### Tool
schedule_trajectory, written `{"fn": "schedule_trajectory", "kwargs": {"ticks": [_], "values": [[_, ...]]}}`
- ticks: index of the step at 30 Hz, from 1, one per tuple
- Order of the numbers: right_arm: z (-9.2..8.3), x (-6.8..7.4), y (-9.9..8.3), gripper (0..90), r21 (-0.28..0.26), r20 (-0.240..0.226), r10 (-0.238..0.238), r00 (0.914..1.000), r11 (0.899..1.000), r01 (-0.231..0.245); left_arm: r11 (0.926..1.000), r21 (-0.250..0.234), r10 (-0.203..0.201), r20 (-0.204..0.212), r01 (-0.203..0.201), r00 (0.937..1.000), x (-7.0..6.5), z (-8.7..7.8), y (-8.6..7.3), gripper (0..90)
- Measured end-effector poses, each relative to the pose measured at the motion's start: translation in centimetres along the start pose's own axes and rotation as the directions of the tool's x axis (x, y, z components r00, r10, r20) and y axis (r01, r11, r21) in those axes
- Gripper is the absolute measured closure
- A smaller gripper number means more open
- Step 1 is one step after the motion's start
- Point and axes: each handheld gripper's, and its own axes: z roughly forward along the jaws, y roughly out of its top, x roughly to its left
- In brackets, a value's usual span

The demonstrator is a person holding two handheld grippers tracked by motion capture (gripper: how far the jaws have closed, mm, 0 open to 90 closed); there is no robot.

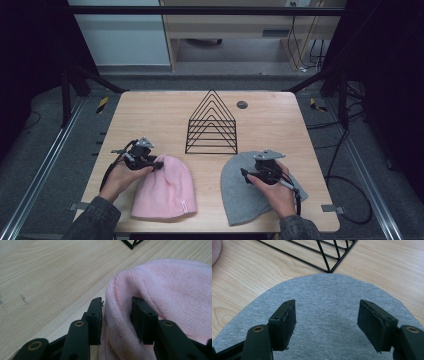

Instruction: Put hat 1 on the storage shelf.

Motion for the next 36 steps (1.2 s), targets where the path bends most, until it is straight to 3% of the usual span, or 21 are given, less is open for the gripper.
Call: {"fn": "schedule_trajectory", "kwargs": {"ticks": [5, 10, 17, 27, 36], "values": [[0.1, 0.0, 0.0, 30.3, 0.005, 0.001, -0.008, 1.0000, 1.000, 0.008, 0.9999, 0.001, -0.013, -0.007, 0.013, 0.9999, 0.0, 0.2, -0.1, 63.1], [0.2, 0.1, 0.0, 29.9, 0.007, -0.003, -0.012, 0.9999, 1.000, 0.012, 0.9997, 0.020, -0.013, 0.000, 0.013, 0.9999, -0.3, 0.4, -0.2, 73.1], [0.1, 0.1, 0.1, 29.9, 0.005, -0.007, -0.006, 1.0000, 1.000, 0.006, 0.9997, 0.004, -0.022, 0.008, 0.022, 0.9997, -0.5, 0.2, -0.2, 78.8], [0.1, 0.2, 0.2, 30.0, 0.005, -0.008, -0.016, 0.9998, 1.000, 0.016, 0.9945, -0.104, 0.006, -0.021, -0.008, 0.9998, -1.5, -2.5, -0.2, 80.1], [0.0, 0.1, 0.2, 30.1, 0.006, -0.005, -0.018, 0.9998, 1.000, 0.018, 0.9788, -0.201, 0.039, -0.003, -0.039, 0.9992, -2.3, -5.2, 0.5, 81.0]]}}
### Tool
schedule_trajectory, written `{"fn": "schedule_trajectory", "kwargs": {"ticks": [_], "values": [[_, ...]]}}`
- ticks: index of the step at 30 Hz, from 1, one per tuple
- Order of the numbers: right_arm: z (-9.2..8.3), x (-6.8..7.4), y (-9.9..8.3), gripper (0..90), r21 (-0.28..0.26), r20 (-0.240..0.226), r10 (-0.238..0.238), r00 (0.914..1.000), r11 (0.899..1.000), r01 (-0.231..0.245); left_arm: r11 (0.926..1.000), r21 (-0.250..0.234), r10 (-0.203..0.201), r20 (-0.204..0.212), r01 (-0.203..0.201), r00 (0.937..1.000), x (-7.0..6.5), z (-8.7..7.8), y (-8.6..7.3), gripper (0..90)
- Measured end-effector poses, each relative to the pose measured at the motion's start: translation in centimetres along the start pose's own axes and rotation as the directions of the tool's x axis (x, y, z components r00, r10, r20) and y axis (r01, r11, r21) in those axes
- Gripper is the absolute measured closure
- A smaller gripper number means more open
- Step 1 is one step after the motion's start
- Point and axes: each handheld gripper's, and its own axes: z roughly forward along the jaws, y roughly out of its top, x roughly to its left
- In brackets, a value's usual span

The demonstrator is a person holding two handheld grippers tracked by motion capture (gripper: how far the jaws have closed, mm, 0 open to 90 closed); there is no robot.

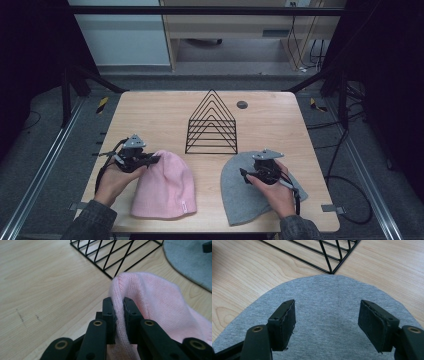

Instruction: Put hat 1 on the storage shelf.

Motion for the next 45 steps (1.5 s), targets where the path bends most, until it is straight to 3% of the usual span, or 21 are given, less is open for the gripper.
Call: {"fn": "schedule_trajectory", "kwargs": {"ticks": [10, 12, 17, 18, 21, 29, 31, 32, 34, 35, 39, 41, 42, 44, 45], "values": [[-0.2, 0.3, 0.2, 29.0, -0.018, -0.001, -0.006, 1.0000, 1.000, 0.006, 0.9944, -0.053, 0.093, 0.014, -0.092, 0.9956, -2.3, -2.6, 2.2, 81.1], [-0.5, 0.4, 0.3, 28.5, -0.036, 0.004, -0.015, 0.9999, 0.999, 0.015, 0.9893, -0.069, 0.130, 0.006, -0.129, 0.9915, -3.2, -3.3, 3.0, 81.1], [-1.0, 0.8, 0.4, 28.5, -0.061, 0.011, -0.028, 0.9996, 0.998, 0.028, 0.9828, -0.081, 0.166, -0.008, -0.166, 0.9861, -4.2, -4.1, 4.0, 81.1], [-1.4, 1.2, 0.8, 29.2, -0.084, 0.015, -0.042, 0.9990, 0.996, 0.043, 0.9789, -0.081, 0.186, -0.020, -0.187, 0.9823, -4.6, -4.7, 4.6, 81.1], [-2.0, 2.0, 1.5, 29.5, -0.114, 0.006, -0.056, 0.9984, 0.992, 0.057, 0.9757, -0.095, 0.195, -0.032, -0.197, 0.9802, -4.9, -5.3, 5.4, 81.1], [-2.3, 4.0, 3.3, 33.8, -0.120, -0.045, -0.127, 0.9908, 0.985, 0.121, 0.9715, -0.089, 0.214, -0.068, -0.219, 0.9745, -4.5, -6.1, 7.3, 81.1], [-2.5, 4.8, 3.9, 35.7, -0.131, -0.061, -0.144, 0.9877, 0.982, 0.135, 0.9713, -0.092, 0.212, -0.080, -0.219, 0.9739, -4.4, -6.6, 7.9, 81.1], [-2.5, 5.6, 4.5, 36.3, -0.137, -0.081, -0.167, 0.9826, 0.978, 0.155, 0.9670, -0.100, 0.225, -0.093, -0.234, 0.9699, -4.4, -7.1, 8.4, 81.1], [-2.4, 6.0, 4.8, 36.3, -0.139, -0.088, -0.179, 0.9798, 0.976, 0.166, 0.9647, -0.107, 0.231, -0.097, -0.241, 0.9681, -4.4, -7.3, 8.7, 81.1], [-2.1, 6.8, 5.4, 36.5, -0.141, -0.103, -0.203, 0.9736, 0.972, 0.188, 0.9641, -0.113, 0.229, -0.103, -0.240, 0.9680, -4.4, -7.5, 8.9, 81.1], [-1.5, 8.1, 6.4, 37.0, -0.144, -0.134, -0.226, 0.9648, 0.968, 0.207, 0.9607, -0.117, 0.238, -0.125, -0.252, 0.9633, -4.6, -8.4, 9.9, 81.0], [-1.0, 9.1, 7.1, 37.1, -0.150, -0.159, -0.242, 0.9573, 0.964, 0.219, 0.9588, -0.131, 0.236, -0.128, -0.252, 0.9633, -4.7, -8.8, 10.4, 81.0], [-0.4, 10.1, 7.8, 37.0, -0.153, -0.186, -0.256, 0.9486, 0.961, 0.229, 0.9580, -0.134, 0.237, -0.128, -0.254, 0.9630, -4.7, -9.0, 10.6, 80.9], [-0.2, 10.6, 8.1, 36.6, -0.154, -0.196, -0.264, 0.9442, 0.959, 0.236, 0.9565, -0.146, 0.235, -0.126, -0.252, 0.9638, -4.8, -9.3, 11.0, 80.9], [0.3, 11.5, 8.6, 35.0, -0.156, -0.215, -0.281, 0.9354, 0.955, 0.251, 0.9561, -0.152, 0.233, -0.124, -0.250, 0.9646, -4.9, -9.4, 11.2, 80.9]]}}
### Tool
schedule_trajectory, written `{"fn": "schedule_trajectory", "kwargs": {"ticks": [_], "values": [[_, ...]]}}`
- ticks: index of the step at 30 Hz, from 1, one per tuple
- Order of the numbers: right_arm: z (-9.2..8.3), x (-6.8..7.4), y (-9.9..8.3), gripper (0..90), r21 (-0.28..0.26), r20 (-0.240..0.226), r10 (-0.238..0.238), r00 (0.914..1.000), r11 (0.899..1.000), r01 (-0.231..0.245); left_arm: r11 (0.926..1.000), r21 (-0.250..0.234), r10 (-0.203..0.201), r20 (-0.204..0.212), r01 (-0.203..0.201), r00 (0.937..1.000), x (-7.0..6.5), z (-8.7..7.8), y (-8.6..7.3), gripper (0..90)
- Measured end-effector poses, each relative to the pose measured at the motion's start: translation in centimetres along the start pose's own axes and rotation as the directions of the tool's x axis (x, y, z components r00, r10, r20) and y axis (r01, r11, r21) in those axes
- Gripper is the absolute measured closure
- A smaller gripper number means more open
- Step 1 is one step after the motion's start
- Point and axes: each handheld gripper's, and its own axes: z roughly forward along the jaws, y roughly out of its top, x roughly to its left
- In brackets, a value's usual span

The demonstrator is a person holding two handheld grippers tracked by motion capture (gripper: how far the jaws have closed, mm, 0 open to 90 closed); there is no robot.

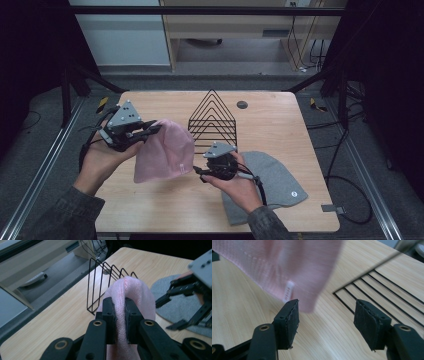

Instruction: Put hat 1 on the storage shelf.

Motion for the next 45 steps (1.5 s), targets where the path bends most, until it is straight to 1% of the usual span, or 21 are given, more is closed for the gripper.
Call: {"fn": "schedule_trajectory", "kwargs": {"ticks": [1, 4, 5, 6, 7, 8, 11, 12, 14, 16, 18, 19, 20, 23, 28, 32, 35, 37, 38, 44, 45], "values": [[0.0, 0.0, 0.0, 35.0, 0.000, 0.000, 0.000, 1.0000, 1.000, 0.000, 1.0000, 0.003, 0.003, 0.006, -0.003, 1.0000, 0.2, -0.1, 0.1, 80.9], [1.3, 0.4, 0.8, 32.5, 0.005, -0.038, 0.008, 0.9993, 1.000, -0.008, 0.9997, -0.020, -0.015, 0.017, 0.015, 0.9997, 0.3, -0.3, 0.4, 80.9], [1.3, 0.4, 0.8, 32.5, 0.005, -0.038, 0.008, 0.9993, 1.000, -0.008, 0.9994, -0.028, -0.021, 0.022, 0.022, 0.9995, 0.2, -0.4, 0.5, 80.9], [1.9, 0.4, 1.1, 31.9, 0.006, -0.058, 0.025, 0.9980, 1.000, -0.024, 0.9993, -0.031, -0.022, 0.025, 0.023, 0.9994, 0.2, -0.4, 0.5, 80.8], [1.9, 0.4, 1.1, 31.9, 0.006, -0.058, 0.025, 0.9980, 1.000, -0.024, 0.9987, -0.039, -0.032, 0.029, 0.033, 0.9991, 0.2, -0.4, 0.5, 80.8], [2.2, 0.3, 1.2, 35.7, 0.003, -0.069, 0.034, 0.9970, 0.999, -0.034, 0.9982, -0.045, -0.037, 0.031, 0.038, 0.9989, 0.2, -0.4, 0.6, 80.9], [2.9, 0.2, 1.1, 61.6, -0.017, -0.121, 0.030, 0.9922, 0.999, -0.033, 0.9972, -0.053, -0.051, 0.043, 0.053, 0.9978, 0.4, -0.4, 0.5, 80.8], [2.9, 0.2, 1.1, 61.6, -0.017, -0.121, 0.030, 0.9922, 0.999, -0.033, 0.9972, -0.050, -0.054, 0.045, 0.056, 0.9975, 0.5, -0.4, 0.5, 80.8], [2.7, 0.1, 1.0, 71.8, -0.026, -0.135, 0.033, 0.9902, 0.999, -0.037, 0.9974, -0.045, -0.055, 0.051, 0.057, 0.9972, 0.8, -0.4, 0.4, 80.8], [2.4, 0.0, 1.0, 77.7, -0.018, -0.135, 0.023, 0.9906, 0.999, -0.026, 0.9975, -0.040, -0.055, 0.054, 0.057, 0.9970, 1.1, -0.4, 0.3, 80.7], [1.6, -0.4, 1.2, 81.0, -0.019, -0.135, 0.012, 0.9908, 1.000, -0.015, 0.9948, -0.055, -0.082, 0.064, 0.085, 0.9946, 1.4, -0.3, 0.2, 80.6], [1.3, -0.6, 1.2, 81.7, -0.017, -0.134, 0.008, 0.9909, 1.000, -0.010, 0.9922, -0.063, -0.103, 0.081, 0.108, 0.9914, 1.9, -0.1, 0.2, 80.6], [1.3, -0.6, 1.2, 81.7, -0.017, -0.134, 0.008, 0.9909, 1.000, -0.010, 0.9922, -0.063, -0.103, 0.081, 0.108, 0.9914, 1.9, -0.1, 0.2, 80.5], [0.5, -1.1, 1.3, 82.3, -0.017, -0.129, 0.006, 0.9916, 1.000, -0.009, 0.9875, -0.066, -0.136, 0.100, 0.143, 0.9857, 2.6, 0.4, 0.4, 80.4], [-0.7, -2.3, 2.0, 83.1, -0.030, -0.117, 0.003, 0.9932, 1.000, -0.007, 0.9904, -0.061, -0.119, 0.090, 0.124, 0.9889, 3.2, 0.6, 1.6, 80.2], [-1.4, -3.2, 3.2, 83.3, -0.045, -0.106, 0.002, 0.9943, 0.999, -0.006, 0.9889, -0.075, -0.123, 0.076, 0.128, 0.9895, 3.7, 0.5, 2.9, 80.2], [-1.8, -3.4, 4.1, 83.3, -0.054, -0.101, -0.003, 0.9949, 0.999, -0.003, 0.9860, -0.097, -0.130, 0.062, 0.136, 0.9896, 4.2, 0.3, 4.0, 80.2], [-2.4, -3.6, 5.0, 83.3, -0.060, -0.094, -0.012, 0.9955, 0.998, 0.007, 0.9831, -0.109, -0.142, 0.053, 0.147, 0.9884, 4.7, 0.1, 4.6, 80.2], [-3.1, -3.9, 6.0, 83.3, -0.066, -0.087, -0.023, 0.9959, 0.998, 0.017, 0.9802, -0.125, -0.149, 0.044, 0.154, 0.9878, 5.2, -0.1, 5.4, 80.2], [-4.6, -5.2, 8.3, 83.3, -0.076, -0.059, -0.034, 0.9977, 0.997, 0.030, 0.9780, -0.148, -0.146, 0.021, 0.147, 0.9891, 6.5, -0.3, 7.0, 80.1], [-4.8, -5.6, 8.6, 83.3, -0.080, -0.055, -0.035, 0.9979, 0.996, 0.031, 0.9737, -0.159, -0.161, 0.028, 0.164, 0.9865, 6.7, -0.3, 7.2, 80.1]]}}
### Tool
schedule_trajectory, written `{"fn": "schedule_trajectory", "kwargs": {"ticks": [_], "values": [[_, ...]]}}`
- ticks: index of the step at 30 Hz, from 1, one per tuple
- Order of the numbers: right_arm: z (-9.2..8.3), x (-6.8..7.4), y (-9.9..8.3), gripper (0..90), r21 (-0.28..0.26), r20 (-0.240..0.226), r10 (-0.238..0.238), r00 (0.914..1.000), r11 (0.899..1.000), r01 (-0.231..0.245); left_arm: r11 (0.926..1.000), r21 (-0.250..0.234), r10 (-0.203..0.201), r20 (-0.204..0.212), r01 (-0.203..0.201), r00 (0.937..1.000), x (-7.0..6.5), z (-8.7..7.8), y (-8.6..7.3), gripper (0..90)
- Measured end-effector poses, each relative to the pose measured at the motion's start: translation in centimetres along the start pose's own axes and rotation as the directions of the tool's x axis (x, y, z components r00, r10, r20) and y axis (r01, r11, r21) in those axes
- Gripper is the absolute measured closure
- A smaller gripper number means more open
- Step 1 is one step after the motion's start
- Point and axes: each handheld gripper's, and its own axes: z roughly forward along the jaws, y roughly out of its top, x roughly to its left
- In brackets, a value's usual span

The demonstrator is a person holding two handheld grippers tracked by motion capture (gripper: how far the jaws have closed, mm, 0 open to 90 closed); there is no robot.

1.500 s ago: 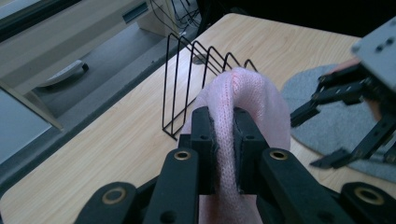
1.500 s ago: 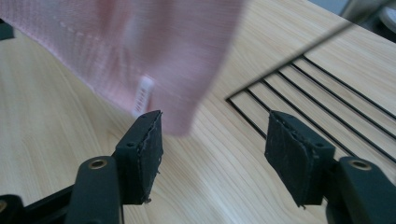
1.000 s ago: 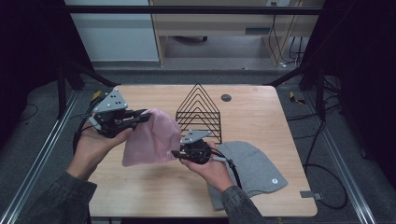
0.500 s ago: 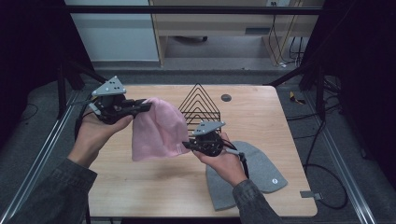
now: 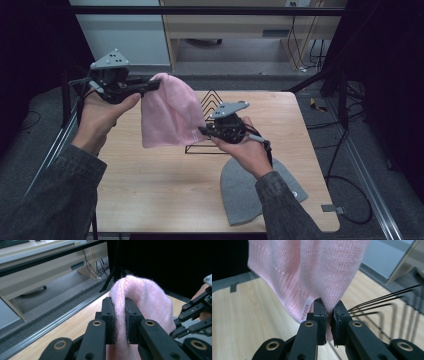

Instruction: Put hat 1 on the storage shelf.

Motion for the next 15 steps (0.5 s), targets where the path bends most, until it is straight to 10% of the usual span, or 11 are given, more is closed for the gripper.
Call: {"fn": "schedule_trajectory", "kwargs": {"ticks": [15], "values": [[0.0, -4.9, 3.4, 83.2, -0.032, 0.054, 0.026, 0.9982, 0.999, -0.024, 0.9971, -0.076, 0.011, -0.014, -0.012, 0.9998, 1.6, 1.3, 3.2, 80.1]]}}
